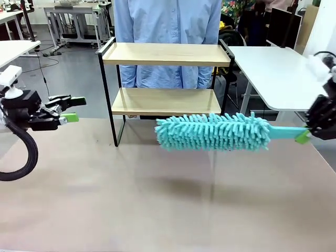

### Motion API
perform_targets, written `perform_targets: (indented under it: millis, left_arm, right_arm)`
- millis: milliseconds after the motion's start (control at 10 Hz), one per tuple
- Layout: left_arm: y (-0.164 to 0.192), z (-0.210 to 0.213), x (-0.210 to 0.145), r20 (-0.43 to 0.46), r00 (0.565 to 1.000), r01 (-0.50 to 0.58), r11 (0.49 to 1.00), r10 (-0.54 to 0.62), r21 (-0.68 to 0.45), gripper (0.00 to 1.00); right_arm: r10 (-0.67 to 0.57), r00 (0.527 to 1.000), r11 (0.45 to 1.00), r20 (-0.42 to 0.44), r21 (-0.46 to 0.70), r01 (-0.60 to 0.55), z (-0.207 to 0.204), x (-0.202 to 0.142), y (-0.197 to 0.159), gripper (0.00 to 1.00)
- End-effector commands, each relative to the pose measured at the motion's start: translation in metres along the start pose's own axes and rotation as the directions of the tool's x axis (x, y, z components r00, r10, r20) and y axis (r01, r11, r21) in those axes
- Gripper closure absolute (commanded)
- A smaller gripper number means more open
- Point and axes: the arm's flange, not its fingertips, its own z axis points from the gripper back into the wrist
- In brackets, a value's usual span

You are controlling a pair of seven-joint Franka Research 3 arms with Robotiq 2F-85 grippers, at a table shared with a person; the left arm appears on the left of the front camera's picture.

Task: Clean the shelf.
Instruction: Hand the Duster back to the human.

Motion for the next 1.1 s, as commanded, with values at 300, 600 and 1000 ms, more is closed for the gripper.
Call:
perform_targets:
  millis: [300,600,1000]
  left_arm:
    - [-0.031,-0.059,0.002,-0.057,0.975,-0.22,0.967,0.214,-0.126,0.0]
    - [-0.033,-0.056,0.001,-0.081,0.98,-0.187,0.977,0.179,-0.103,0.0]
    - [-0.016,-0.092,-0.016,-0.071,0.992,-0.116,0.97,0.103,-0.213,0.0]
  right_arm:
    - [0.171,0.978,0.985,0.12,-0.004,-0.172,0.001,0.024,-0.034,0.87]
    - [0.114,0.99,0.994,0.084,-0.004,-0.114,-0.005,0.021,-0.018,0.87]
    - [0.114,0.99,0.994,0.084,-0.004,-0.114,-0.005,0.021,-0.018,0.87]
